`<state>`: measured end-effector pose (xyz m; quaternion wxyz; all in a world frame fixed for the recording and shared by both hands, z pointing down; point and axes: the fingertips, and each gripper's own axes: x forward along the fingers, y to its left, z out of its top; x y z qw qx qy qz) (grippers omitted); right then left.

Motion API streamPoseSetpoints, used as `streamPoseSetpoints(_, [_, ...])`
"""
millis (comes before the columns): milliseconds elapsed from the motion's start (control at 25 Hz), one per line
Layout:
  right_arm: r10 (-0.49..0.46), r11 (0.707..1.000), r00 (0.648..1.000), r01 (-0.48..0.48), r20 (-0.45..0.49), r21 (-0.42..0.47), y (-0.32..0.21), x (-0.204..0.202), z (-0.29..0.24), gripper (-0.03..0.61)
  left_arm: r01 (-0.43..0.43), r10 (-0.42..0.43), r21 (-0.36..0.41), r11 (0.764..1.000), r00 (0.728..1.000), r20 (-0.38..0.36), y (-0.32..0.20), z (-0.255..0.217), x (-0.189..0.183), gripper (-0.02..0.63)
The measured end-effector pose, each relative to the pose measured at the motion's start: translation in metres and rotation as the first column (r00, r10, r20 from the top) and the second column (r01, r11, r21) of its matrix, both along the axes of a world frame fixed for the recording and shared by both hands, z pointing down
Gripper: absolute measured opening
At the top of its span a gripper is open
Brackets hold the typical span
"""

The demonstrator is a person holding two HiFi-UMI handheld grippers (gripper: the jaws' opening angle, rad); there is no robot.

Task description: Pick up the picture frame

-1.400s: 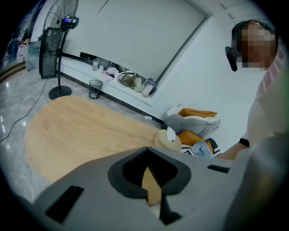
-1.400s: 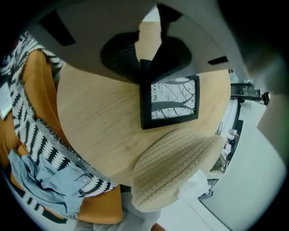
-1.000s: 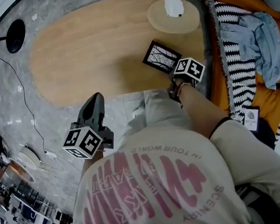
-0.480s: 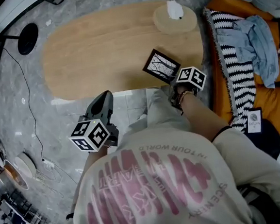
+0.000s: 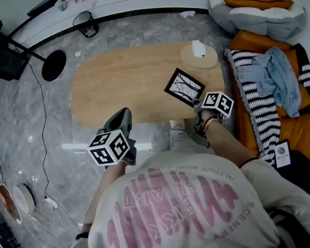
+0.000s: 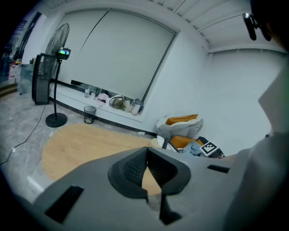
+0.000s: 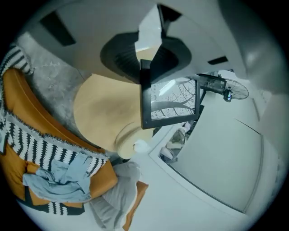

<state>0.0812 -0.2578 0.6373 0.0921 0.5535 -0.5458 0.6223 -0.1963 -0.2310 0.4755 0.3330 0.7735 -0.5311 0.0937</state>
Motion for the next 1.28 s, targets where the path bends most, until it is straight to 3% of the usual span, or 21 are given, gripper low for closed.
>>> streamPoseSetpoints(320, [-0.045,0.970,0.999,0.043,0.003,0.238,-0.017,-0.035,-0.092,0.074,0.004,0.000,0.177,0.984,1.000,-0.027,-0.006,-0.067,-0.023,0.005])
streamPoseSetpoints(720, [-0.150,0.838,0.987,0.155,-0.052,0.524,-0.008,-0.084,-0.215,0.074,0.078,-0.043,0.329,0.941,0.993,-0.112,0.025,-0.137,-0.050,0.005])
streamPoseSetpoints(1280, [-0.185,0.713,0.982,0.114,0.029,0.692,0.055,-0.102,-0.320,0.074,0.036,0.016,0.453,0.891,0.994,-0.110,0.096,-0.204,-0.038,0.005])
